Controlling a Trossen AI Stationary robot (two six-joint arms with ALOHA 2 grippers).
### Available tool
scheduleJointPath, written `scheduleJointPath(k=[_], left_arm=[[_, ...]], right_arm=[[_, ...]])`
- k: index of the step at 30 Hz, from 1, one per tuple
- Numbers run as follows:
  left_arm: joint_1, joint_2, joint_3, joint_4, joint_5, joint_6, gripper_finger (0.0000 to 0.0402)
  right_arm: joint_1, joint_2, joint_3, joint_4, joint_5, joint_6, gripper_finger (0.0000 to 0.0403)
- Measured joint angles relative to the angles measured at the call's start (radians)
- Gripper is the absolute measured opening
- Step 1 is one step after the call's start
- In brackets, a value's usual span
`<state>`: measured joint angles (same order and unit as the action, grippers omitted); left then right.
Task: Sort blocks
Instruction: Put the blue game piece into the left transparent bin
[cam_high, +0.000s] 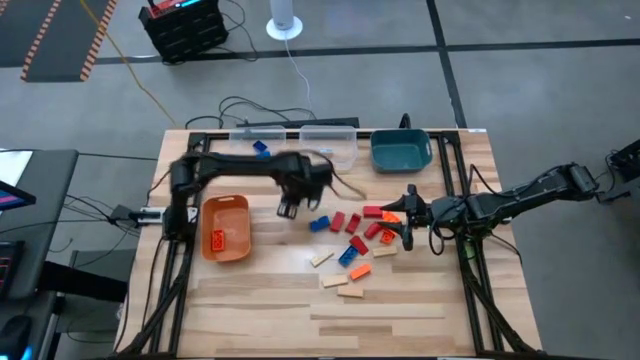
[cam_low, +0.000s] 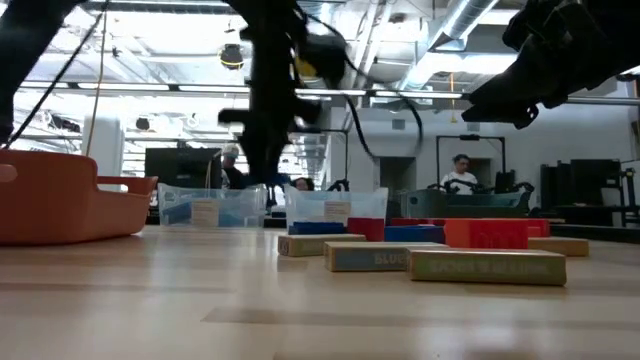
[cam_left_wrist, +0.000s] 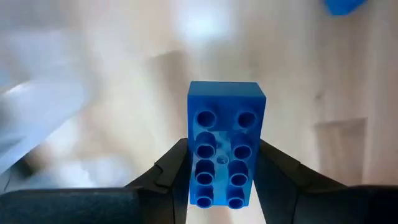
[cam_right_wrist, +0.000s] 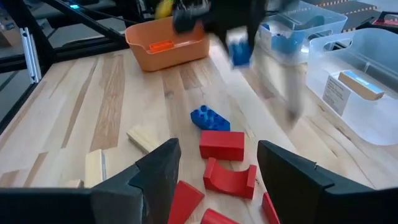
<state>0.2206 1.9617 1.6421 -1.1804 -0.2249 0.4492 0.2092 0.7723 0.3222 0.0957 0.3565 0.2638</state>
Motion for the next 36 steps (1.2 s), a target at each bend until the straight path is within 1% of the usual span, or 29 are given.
scheduleJointPath(k=[5,7,10,14,17,19,20,21,25,27,28,31,33,36], left_arm=[[0.126,-0.173,-0.020,0.013,-0.099,-0.072,0.0129],[0.195,-0.231,-0.052,0.036,-0.123,-0.106,0.0129],[0.303,-0.300,-0.132,0.095,-0.126,-0.161,0.0129],[0.422,-0.343,-0.287,0.189,-0.107,-0.206,0.0129],[0.479,-0.345,-0.402,0.297,-0.094,-0.244,0.0129],[0.503,-0.338,-0.454,0.342,-0.111,-0.260,0.0129],[0.511,-0.337,-0.471,0.362,-0.121,-0.269,0.0137],[0.517,-0.337,-0.482,0.380,-0.126,-0.276,0.0157],[0.518,-0.339,-0.481,0.381,-0.121,-0.282,0.0261],[0.506,-0.339,-0.467,0.379,-0.121,-0.278,0.0295],[0.499,-0.340,-0.457,0.378,-0.121,-0.274,0.0304],[0.463,-0.349,-0.422,0.382,-0.116,-0.266,0.0312],[0.421,-0.356,-0.392,0.391,-0.064,-0.246,0.0305],[0.322,-0.361,-0.368,0.413,0.008,-0.201,0.0291]], right_arm=[[0.015,0.000,0.000,0.008,0.000,0.006,0.0249],[0.023,0.000,0.000,0.015,0.000,0.009,0.0249],[0.035,0.000,0.000,0.016,0.000,0.010,0.0249],[0.051,0.000,0.000,0.016,0.012,0.024,0.0249],[0.055,0.000,0.000,0.017,0.012,0.024,0.0249],[0.050,0.000,0.000,0.017,0.012,0.024,0.0249],[0.046,0.000,0.000,0.017,0.013,0.024,0.0249],[0.042,0.000,0.000,0.016,0.013,0.024,0.0249],[0.036,0.000,0.000,0.016,0.013,0.024,0.0249],[0.036,0.000,0.000,0.016,0.012,0.023,0.0249],[0.037,0.000,0.000,0.016,0.012,0.024,0.0249],[0.037,0.000,0.000,0.016,0.012,0.024,0.0249],[0.037,0.000,0.000,0.016,0.013,0.024,0.0249],[0.037,0.000,0.000,0.015,0.012,0.024,0.0249]])
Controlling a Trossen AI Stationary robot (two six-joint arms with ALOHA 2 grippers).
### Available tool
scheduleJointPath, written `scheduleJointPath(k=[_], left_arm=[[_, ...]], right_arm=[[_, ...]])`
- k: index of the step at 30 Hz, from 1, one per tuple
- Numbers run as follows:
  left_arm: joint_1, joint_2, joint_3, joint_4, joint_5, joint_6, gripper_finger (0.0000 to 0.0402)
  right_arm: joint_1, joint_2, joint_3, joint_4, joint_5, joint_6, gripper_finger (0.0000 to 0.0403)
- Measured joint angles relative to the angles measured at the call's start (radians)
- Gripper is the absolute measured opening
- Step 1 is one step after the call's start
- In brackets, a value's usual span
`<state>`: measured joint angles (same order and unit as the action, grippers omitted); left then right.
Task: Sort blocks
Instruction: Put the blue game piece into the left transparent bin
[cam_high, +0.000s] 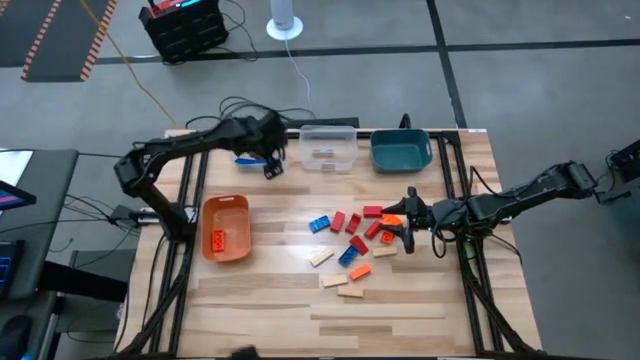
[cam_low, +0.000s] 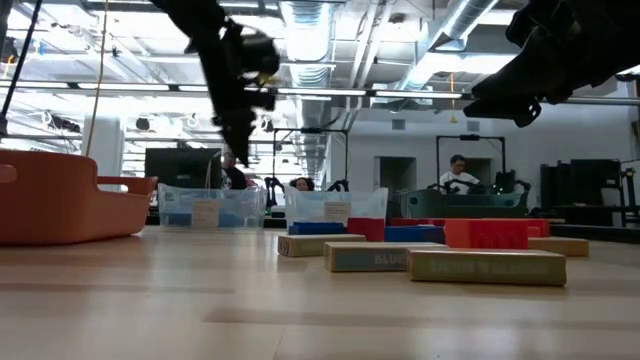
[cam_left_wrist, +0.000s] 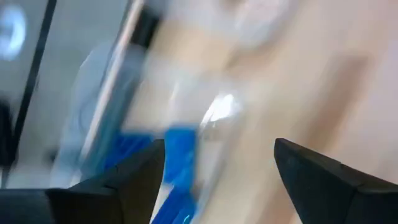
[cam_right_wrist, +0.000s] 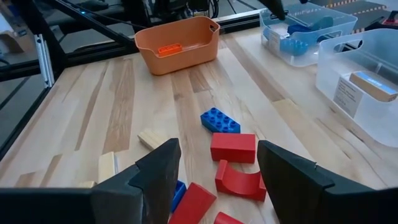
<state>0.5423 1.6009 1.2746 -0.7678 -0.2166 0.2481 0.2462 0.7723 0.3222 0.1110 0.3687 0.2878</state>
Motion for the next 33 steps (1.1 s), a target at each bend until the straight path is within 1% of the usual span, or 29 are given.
scheduleJointPath(k=[2,5,8,12,15,20,23,25,28,31,33], left_arm=[[-0.079,0.002,-0.001,0.039,0.007,-0.002,0.0283],[-0.191,0.021,-0.001,0.119,0.016,-0.116,0.0275],[-0.296,0.058,-0.002,0.154,0.025,-0.211,0.0272],[-0.420,0.120,-0.002,0.201,-0.028,-0.291,0.0271],[-0.483,0.167,-0.002,0.271,-0.081,-0.322,0.0271],[-0.543,0.229,-0.004,0.459,-0.130,-0.319,0.0271],[-0.552,0.250,-0.038,0.630,-0.147,-0.312,0.0271],[-0.552,0.251,-0.091,0.745,-0.166,-0.303,0.0271],[-0.554,0.243,-0.181,0.870,-0.233,-0.306,0.0271],[-0.558,0.237,-0.260,0.996,-0.242,-0.342,0.0271],[-0.568,0.237,-0.307,1.046,-0.239,-0.372,0.0271]], right_arm=[[0.000,0.000,0.000,-0.002,0.000,0.000,0.0249],[0.000,0.000,0.000,-0.002,0.000,0.000,0.0249],[0.000,0.000,0.000,-0.002,0.000,0.000,0.0249],[0.000,0.000,0.000,-0.001,0.000,0.001,0.0249],[0.000,0.000,0.000,-0.001,0.000,0.003,0.0249],[0.010,0.000,0.000,0.000,0.000,0.003,0.0249],[0.031,0.000,0.000,0.000,0.000,0.003,0.0249],[0.049,0.000,0.000,-0.001,0.000,0.003,0.0249],[0.071,0.000,0.000,-0.001,0.000,0.007,0.0249],[0.082,0.000,0.000,-0.001,0.000,0.008,0.0249],[0.082,0.000,0.000,0.000,0.000,0.008,0.0249]])
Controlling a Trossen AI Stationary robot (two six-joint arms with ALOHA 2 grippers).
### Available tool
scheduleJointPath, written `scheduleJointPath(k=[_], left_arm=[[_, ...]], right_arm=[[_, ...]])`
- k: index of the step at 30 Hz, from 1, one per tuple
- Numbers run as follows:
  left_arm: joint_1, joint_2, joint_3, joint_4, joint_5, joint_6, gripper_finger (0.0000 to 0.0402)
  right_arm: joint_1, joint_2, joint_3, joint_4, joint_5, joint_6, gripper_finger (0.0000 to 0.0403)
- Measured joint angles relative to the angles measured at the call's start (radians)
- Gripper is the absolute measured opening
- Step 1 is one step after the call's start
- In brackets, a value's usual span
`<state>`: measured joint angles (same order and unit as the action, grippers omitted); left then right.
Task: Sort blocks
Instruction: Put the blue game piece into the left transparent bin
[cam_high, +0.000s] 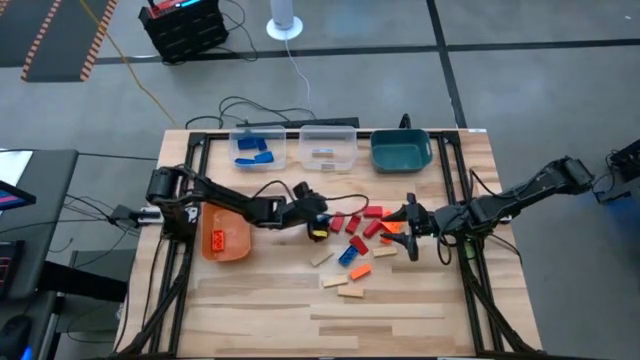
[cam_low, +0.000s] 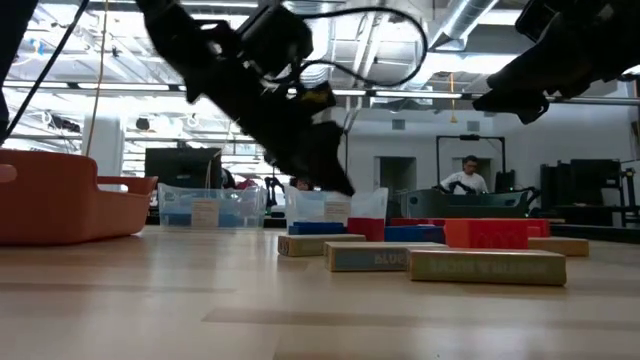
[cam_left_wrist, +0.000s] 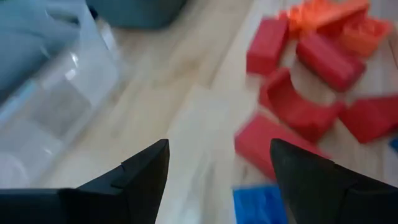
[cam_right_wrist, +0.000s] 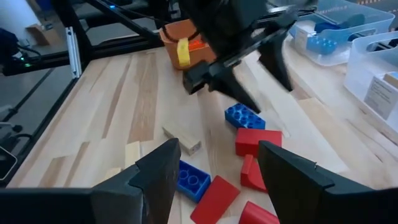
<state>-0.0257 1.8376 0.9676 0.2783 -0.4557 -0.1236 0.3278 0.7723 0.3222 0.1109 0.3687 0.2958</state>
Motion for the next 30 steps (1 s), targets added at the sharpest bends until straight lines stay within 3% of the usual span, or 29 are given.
scheduleJointPath(k=[7,20,30], left_arm=[[-0.056,0.010,-0.087,0.145,-0.022,-0.052,0.0271],[-0.064,0.016,-0.180,0.221,-0.058,-0.118,0.0271],[-0.057,0.109,-0.178,0.271,0.046,-0.161,0.0271]], right_arm=[[-0.009,0.000,0.000,-0.002,0.000,0.002,0.0249],[-0.009,0.000,0.000,0.001,0.000,-0.005,0.0249],[-0.009,0.000,0.000,0.003,0.000,-0.005,0.0249]])
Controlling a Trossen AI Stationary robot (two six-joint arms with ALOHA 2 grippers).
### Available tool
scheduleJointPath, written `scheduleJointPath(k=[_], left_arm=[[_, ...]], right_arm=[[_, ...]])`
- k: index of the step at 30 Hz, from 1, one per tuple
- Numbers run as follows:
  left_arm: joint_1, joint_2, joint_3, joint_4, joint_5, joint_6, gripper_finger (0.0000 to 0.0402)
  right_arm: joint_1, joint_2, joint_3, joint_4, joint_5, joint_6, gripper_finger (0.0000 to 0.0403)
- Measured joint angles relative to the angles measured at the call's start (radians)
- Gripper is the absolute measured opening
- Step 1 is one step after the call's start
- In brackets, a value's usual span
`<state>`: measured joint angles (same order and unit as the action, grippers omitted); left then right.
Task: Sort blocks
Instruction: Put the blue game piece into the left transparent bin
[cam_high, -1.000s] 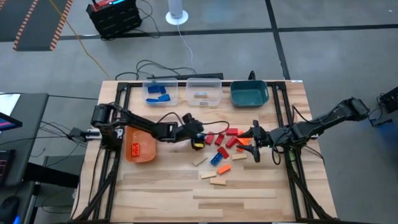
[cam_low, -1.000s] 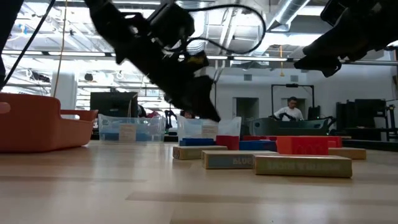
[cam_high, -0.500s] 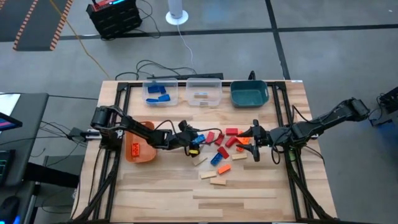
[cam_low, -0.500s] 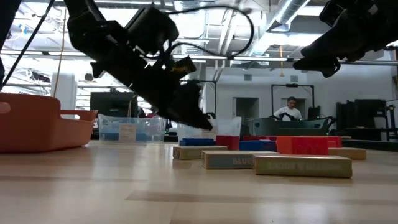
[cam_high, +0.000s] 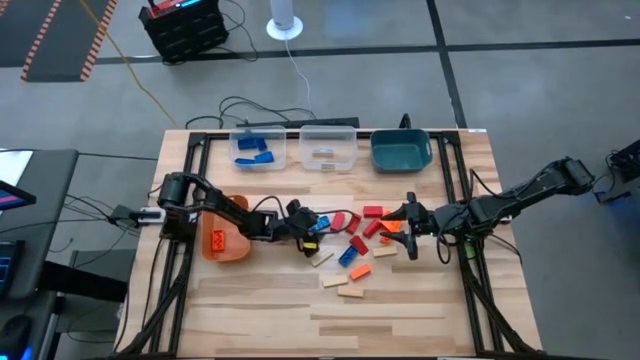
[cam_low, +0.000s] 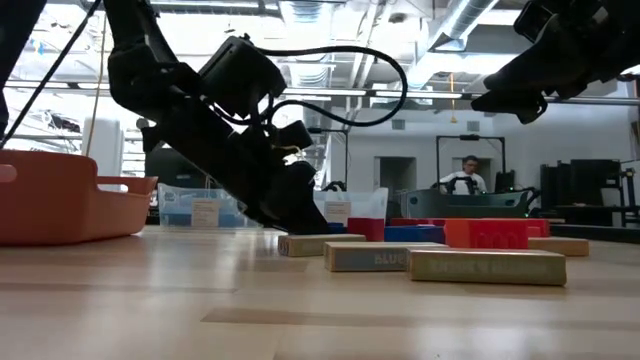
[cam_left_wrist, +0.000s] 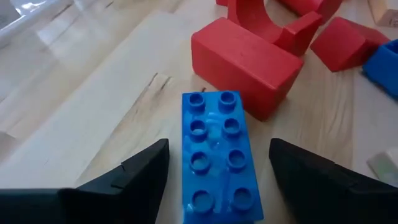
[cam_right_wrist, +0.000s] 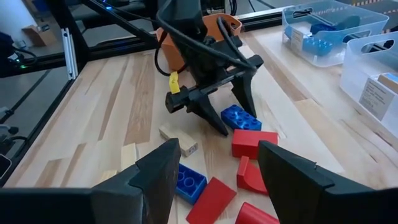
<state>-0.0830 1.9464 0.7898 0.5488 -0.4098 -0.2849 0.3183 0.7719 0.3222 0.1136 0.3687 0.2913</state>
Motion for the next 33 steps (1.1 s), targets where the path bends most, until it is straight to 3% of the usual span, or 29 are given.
scheduleJointPath(k=[6,13,19,22,27,33], left_arm=[[0.000,0.013,0.001,0.007,-0.019,-0.004,0.0246],[-0.004,-0.032,-0.001,-0.040,-0.021,0.064,0.0129],[0.015,-0.238,-0.001,-0.198,-0.041,0.141,0.0129],[0.038,-0.385,-0.001,-0.363,-0.131,0.173,0.0129],[0.173,-0.619,0.000,-0.679,-0.269,0.136,0.0129],[0.464,-0.727,0.000,-0.930,-0.212,0.058,0.0129]], right_arm=[[0.000,0.000,0.000,0.000,0.000,0.000,0.0249],[0.000,0.000,0.000,-0.001,0.000,0.000,0.0249],[0.000,0.000,0.000,-0.001,0.000,0.000,0.0249],[0.000,0.000,0.000,-0.001,0.000,0.000,0.0249],[0.000,0.000,0.000,0.004,0.003,0.001,0.0249],[0.000,0.000,0.000,0.025,0.024,-0.001,0.0249]])
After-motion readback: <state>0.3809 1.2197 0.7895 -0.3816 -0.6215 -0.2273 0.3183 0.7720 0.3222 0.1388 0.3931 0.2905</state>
